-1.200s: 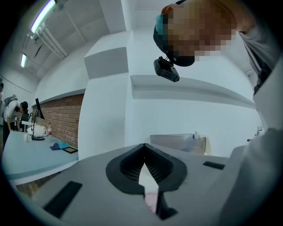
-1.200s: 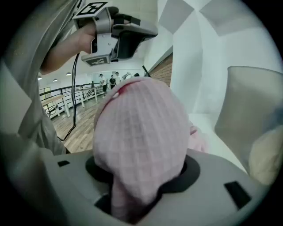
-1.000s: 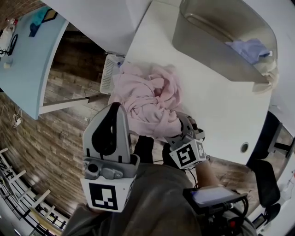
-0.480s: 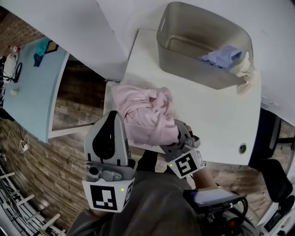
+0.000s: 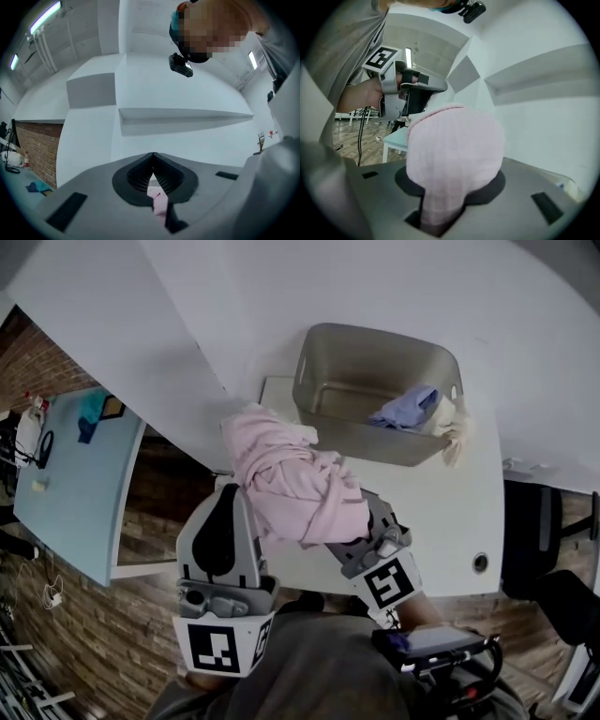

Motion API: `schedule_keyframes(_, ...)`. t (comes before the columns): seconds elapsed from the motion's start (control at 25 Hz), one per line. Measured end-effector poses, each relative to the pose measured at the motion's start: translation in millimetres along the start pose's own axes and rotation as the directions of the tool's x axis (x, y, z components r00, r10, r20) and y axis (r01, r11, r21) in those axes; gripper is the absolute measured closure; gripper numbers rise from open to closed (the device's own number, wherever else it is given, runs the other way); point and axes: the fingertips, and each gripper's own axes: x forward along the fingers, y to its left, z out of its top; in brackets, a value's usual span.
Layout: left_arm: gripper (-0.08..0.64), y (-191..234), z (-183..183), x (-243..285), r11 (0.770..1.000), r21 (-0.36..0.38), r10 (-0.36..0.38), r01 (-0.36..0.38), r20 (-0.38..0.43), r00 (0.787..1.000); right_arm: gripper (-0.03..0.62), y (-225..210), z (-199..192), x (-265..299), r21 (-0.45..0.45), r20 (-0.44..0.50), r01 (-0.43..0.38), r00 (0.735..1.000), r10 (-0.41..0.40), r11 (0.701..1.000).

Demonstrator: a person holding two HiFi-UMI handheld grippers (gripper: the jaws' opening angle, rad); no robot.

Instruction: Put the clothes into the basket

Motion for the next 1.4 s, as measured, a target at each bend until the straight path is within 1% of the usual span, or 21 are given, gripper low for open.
schedule_keyframes(0.12, 0.551, -3.3, 13.8, 10.7, 0.999, 0.005, -0.033, 0.033, 0.036, 0.999, 0.405, -27.6, 17.4, -5.8, 0.009, 0.009, 0.061, 0.998, -0.061, 0.998)
schedule_keyframes(0.24, 0.551, -7.8, 21.3, 23.5, 0.997, 0.014, -0.073, 0.072, 0.062, 0.995, 0.405, -54.8, 32.3, -11.2, 0.017, 0.037, 0.132, 0.991, -0.132, 0.991)
schedule_keyframes(0.32, 0.551, -8.2, 25.9, 28.0, 0.995, 0.017, -0.098, 0.097, 0.080, 0.992, 0.405, -67.8, 43.2, -14.3, 0.026, 0.065, 0.175, 0.982, -0.176, 0.984)
schedule_keyframes(0.44, 0.551, -10.1, 27.9, 38.9, 0.991, 0.021, -0.136, 0.135, 0.096, 0.986, 0.405, -91.3, 52.6, -21.8, 0.079, 0.105, 0.246, 0.961, -0.254, 0.966)
schedule_keyframes(0.56, 0.551, -15.7, 24.2, 49.3, 0.984, 0.024, -0.176, 0.175, 0.088, 0.980, 0.405, -114.6, 50.9, -36.1, 0.131, 0.101, 0.329, 0.934, -0.343, 0.935)
schedule_keyframes(0.68, 0.551, -29.0, 12.3, 61.6, 0.978, 0.005, -0.210, 0.211, 0.060, 0.976, 0.405, -139.8, 38.7, -56.0, 0.162, 0.063, 0.410, 0.904, -0.424, 0.898)
schedule_keyframes(0.8, 0.551, -36.5, 3.8, 63.8, 0.971, -0.007, -0.240, 0.240, 0.042, 0.970, 0.405, -155.6, 28.4, -70.2, 0.179, 0.032, 0.472, 0.874, -0.485, 0.863)
schedule_keyframes(0.88, 0.551, -37.6, 0.9, 60.0, 0.968, -0.009, -0.251, 0.252, 0.031, 0.967, 0.403, -162.0, 19.6, -78.6, 0.197, -0.005, 0.517, 0.850, -0.526, 0.833)
schedule_keyframes(0.96, 0.551, -43.5, -3.1, 59.7, 0.967, -0.015, -0.255, 0.255, 0.013, 0.967, 0.402, -174.7, 3.6, -90.2, 0.225, -0.071, 0.565, 0.822, -0.564, 0.794)
schedule_keyframes(1.04, 0.551, -50.4, -9.4, 63.6, 0.968, -0.023, -0.251, 0.250, -0.011, 0.968, 0.399, -189.7, -16.3, -97.1, 0.261, -0.130, 0.594, 0.803, -0.582, 0.761)
schedule_keyframes(1.08, 0.551, -52.9, -13.4, 66.3, 0.969, -0.027, -0.248, 0.247, -0.024, 0.969, 0.394, -196.0, -26.1, -96.8, 0.280, -0.147, 0.598, 0.800, -0.582, 0.751)
schedule_keyframes(1.16, 0.551, -58.2, -23.5, 73.8, 0.969, -0.037, -0.244, 0.243, -0.050, 0.968, 0.368, -206.3, -45.0, -90.9, 0.316, -0.178, 0.595, 0.803, -0.570, 0.739)
schedule_keyframes(1.24, 0.551, -64.4, -36.4, 84.1, 0.969, -0.049, -0.246, 0.243, -0.075, 0.966, 0.314, -213.9, -58.7, -81.8, 0.323, -0.208, 0.586, 0.810, -0.548, 0.743)
schedule_keyframes(1.32, 0.551, -68.4, -46.6, 93.1, 0.969, -0.058, -0.244, 0.239, -0.094, 0.965, 0.294, -217.7, -65.5, -75.5, 0.299, -0.256, 0.587, 0.809, -0.530, 0.752)
schedule_keyframes(1.36, 0.551, -69.5, -49.4, 95.7, 0.970, -0.061, -0.242, 0.237, -0.096, 0.965, 0.288, -218.4, -66.7, -73.8, 0.287, -0.267, 0.586, 0.808, -0.525, 0.758)
schedule_keyframes(1.4, 0.551, -70.4, -50.9, 97.5, 0.970, -0.063, -0.241, 0.236, -0.097, 0.966, 0.287, -218.8, -66.8, -72.8, 0.281, -0.258, 0.583, 0.811, -0.525, 0.762)
